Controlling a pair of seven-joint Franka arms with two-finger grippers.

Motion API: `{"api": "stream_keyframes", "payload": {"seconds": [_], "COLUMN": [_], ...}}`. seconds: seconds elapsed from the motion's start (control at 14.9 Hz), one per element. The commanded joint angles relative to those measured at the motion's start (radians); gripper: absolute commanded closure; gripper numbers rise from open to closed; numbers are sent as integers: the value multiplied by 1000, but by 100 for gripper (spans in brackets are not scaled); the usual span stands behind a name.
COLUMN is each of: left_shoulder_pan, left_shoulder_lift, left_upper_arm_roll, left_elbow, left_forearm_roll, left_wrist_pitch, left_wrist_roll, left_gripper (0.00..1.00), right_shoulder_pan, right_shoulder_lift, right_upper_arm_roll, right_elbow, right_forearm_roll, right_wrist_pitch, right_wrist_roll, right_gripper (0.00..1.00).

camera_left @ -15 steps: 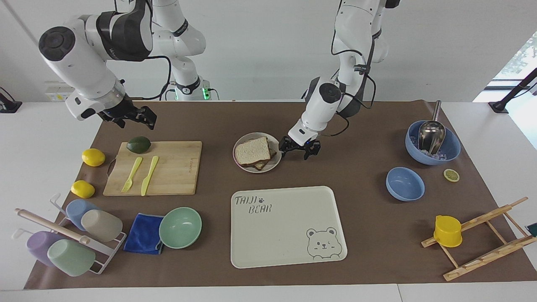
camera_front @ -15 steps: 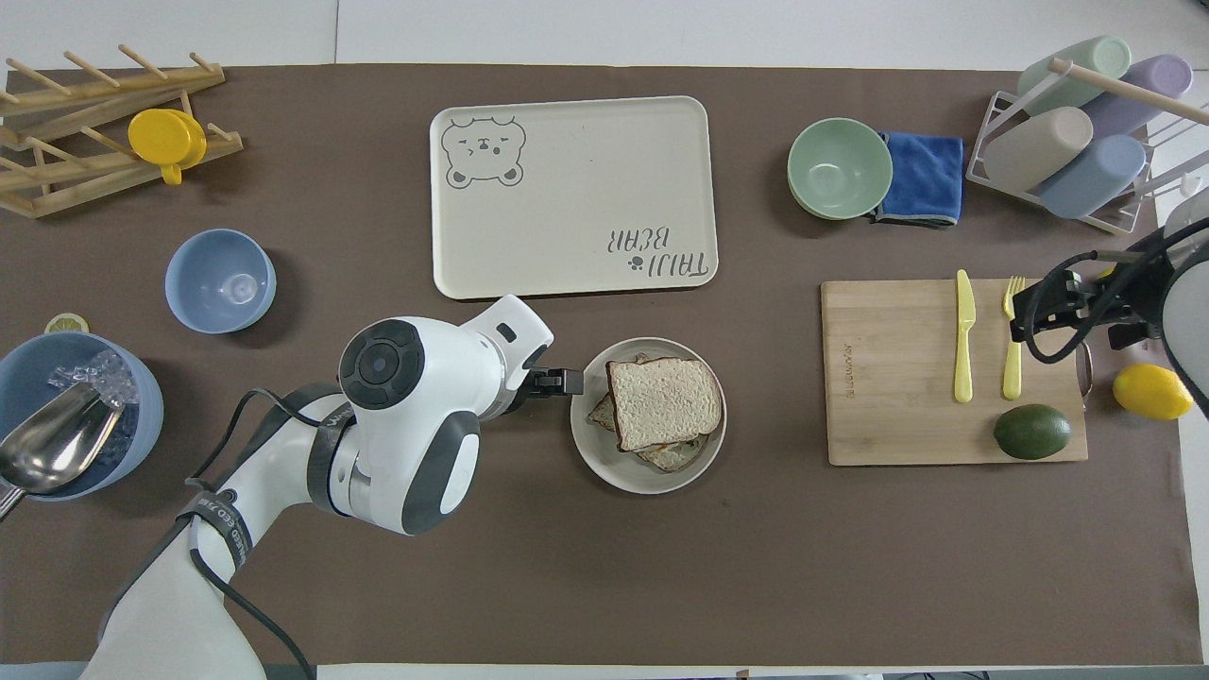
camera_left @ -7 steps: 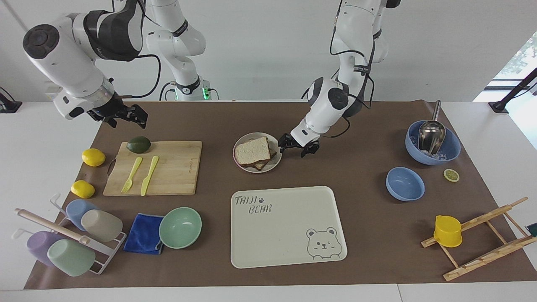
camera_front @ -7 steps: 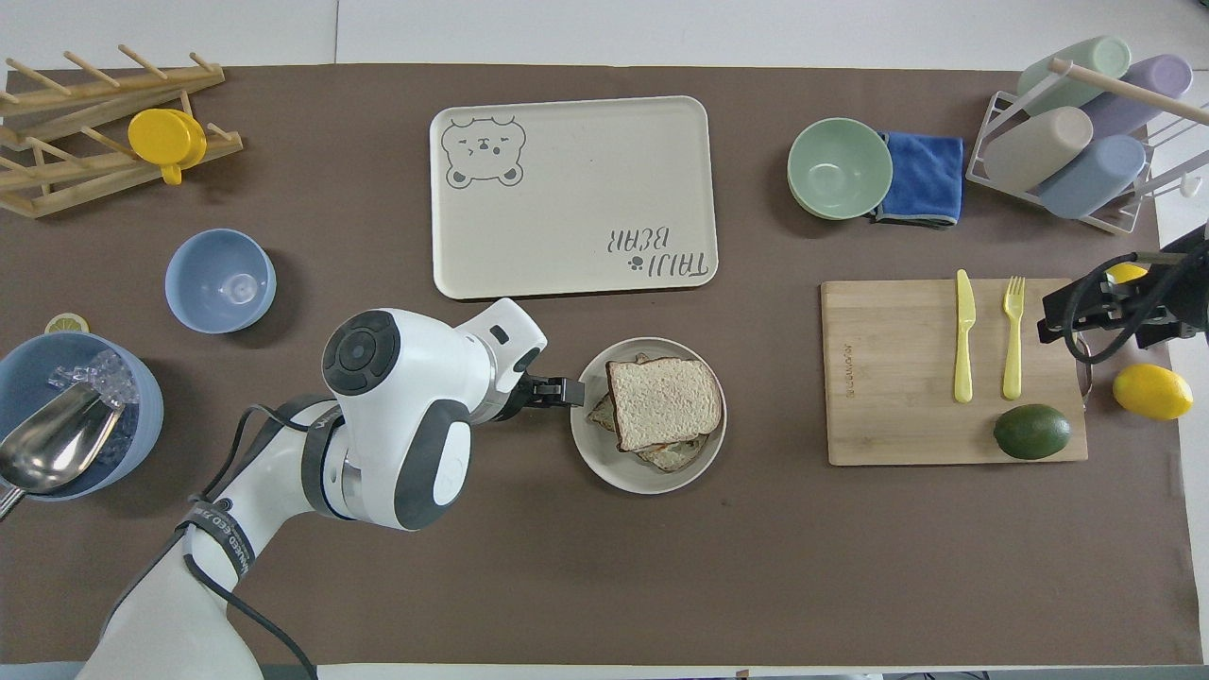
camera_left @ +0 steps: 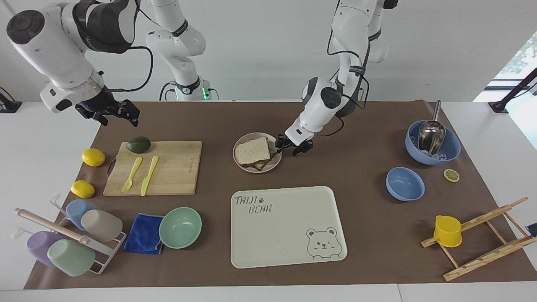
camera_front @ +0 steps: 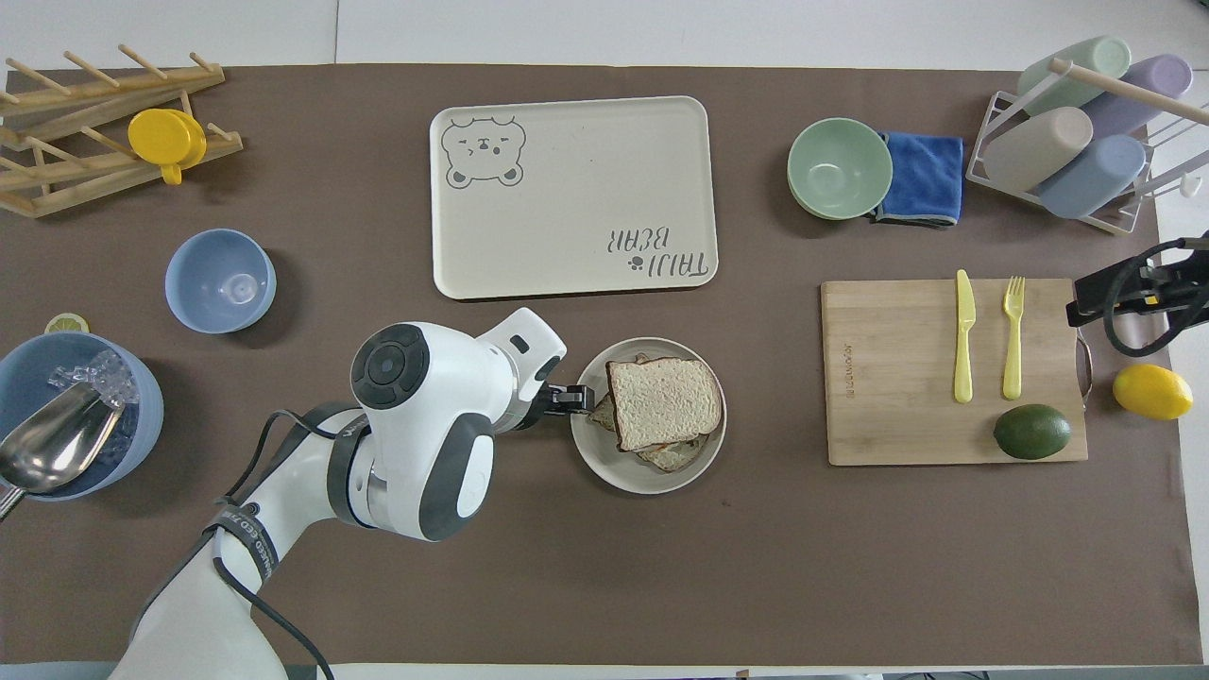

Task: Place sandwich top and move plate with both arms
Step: 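Grasp the plate rim with the left gripper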

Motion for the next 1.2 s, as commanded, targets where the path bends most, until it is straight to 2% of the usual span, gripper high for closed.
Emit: {"api": "stream_keyframes", "payload": {"seconds": [0.0,0.13,0.4,0.47,0.67,0.8,0.87,1.14], "left_shoulder_pan": [-30,-30,-37,-43,-45,-43,-43,-43], "left_shoulder_lift": [15,15,13,13,13,13,12,12], "left_upper_arm_roll": [11,11,9,11,11,9,9,11], "left_elbow": [-10,-10,-10,-9,-7,-7,-7,-9], "left_forearm_roll": [-19,-19,-19,-20,-20,-20,-20,-22], "left_wrist_pitch": [43,41,37,37,34,31,31,24], "left_wrist_roll": [-18,-18,-30,-39,-48,-51,-51,-53], "left_gripper": [38,43,44,47,71,96,100,100], "right_shoulder_pan": [-7,-4,-1,-3,4,2,2,2], "right_shoulder_lift": [1,1,-19,-21,-22,-22,-22,-22], "right_upper_arm_roll": [7,7,13,13,15,16,16,16], "right_elbow": [18,18,-10,-13,-13,-15,-15,-15], "right_forearm_roll": [9,6,4,4,4,4,4,4], "right_wrist_pitch": [-42,-39,-36,-38,-38,-41,-41,-39], "right_wrist_roll": [25,56,63,60,59,59,59,59], "right_gripper": [0,0,0,0,0,0,0,0]}}
